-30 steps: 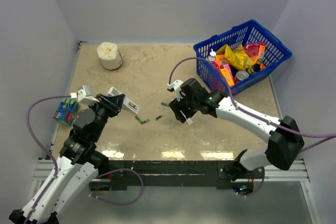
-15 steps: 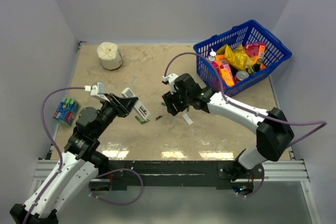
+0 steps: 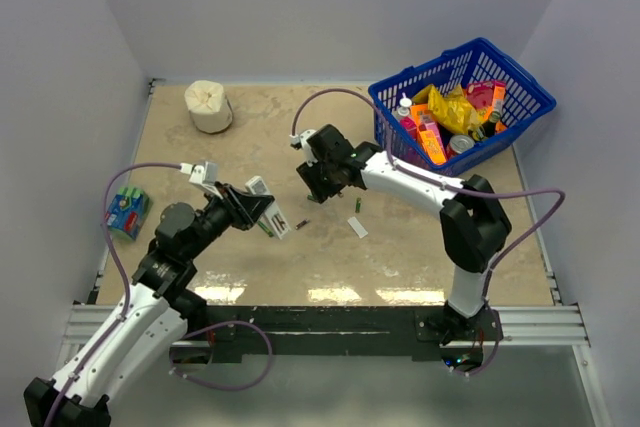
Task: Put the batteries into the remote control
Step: Pick up the battery from the center of the board.
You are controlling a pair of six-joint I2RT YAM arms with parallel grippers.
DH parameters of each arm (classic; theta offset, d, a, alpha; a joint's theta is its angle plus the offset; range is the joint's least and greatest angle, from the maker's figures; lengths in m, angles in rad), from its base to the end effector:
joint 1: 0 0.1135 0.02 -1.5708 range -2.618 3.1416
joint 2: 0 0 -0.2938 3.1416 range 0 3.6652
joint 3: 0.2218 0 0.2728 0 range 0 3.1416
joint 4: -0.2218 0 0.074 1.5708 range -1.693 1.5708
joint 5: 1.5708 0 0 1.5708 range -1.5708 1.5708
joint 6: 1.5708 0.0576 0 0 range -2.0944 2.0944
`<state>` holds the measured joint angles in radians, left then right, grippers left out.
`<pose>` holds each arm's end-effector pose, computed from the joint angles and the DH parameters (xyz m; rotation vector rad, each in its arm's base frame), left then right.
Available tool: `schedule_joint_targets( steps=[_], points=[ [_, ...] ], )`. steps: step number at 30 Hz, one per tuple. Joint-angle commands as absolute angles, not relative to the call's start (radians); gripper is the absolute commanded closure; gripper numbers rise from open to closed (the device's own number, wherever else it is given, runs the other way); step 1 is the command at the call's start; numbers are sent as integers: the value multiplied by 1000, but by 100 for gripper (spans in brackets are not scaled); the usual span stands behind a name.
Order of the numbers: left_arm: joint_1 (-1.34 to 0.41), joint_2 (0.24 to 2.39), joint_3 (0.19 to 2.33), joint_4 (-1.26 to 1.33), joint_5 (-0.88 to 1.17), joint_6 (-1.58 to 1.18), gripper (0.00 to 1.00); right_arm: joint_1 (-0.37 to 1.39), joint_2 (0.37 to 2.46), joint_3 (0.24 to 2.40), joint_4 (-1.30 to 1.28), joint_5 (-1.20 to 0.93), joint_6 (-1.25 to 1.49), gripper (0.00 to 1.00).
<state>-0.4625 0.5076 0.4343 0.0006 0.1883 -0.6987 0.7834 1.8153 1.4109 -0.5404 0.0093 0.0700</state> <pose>0.1413 -0.0825 0.2872 -0.0533 1.7471 -1.0256 0.3096 0.3076 0.2424 -0.8862 2.3892 0.3305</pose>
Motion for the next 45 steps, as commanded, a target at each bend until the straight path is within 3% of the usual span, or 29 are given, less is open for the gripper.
schedule_joint_targets(
  steps=[1, 7, 16, 31, 45],
  points=[
    [-442, 546, 379, 138, 226, -684, 100, 776, 1861, 1508, -612, 18, 14, 53],
    [-358, 600, 322, 244, 265, -724, 100, 732, 1919, 1545, -653, 103, 20, 57],
    [-138, 729, 212, 566, 581, -850, 100, 681, 2008, 1641, -725, 124, 20, 66],
    [-126, 765, 253, 551, 638, -782, 100, 678, 2140, 1776, -802, 95, 14, 74],
    [-126, 759, 252, 578, 658, -802, 100, 677, 2227, 1854, -834, 91, 12, 75]
  ],
)
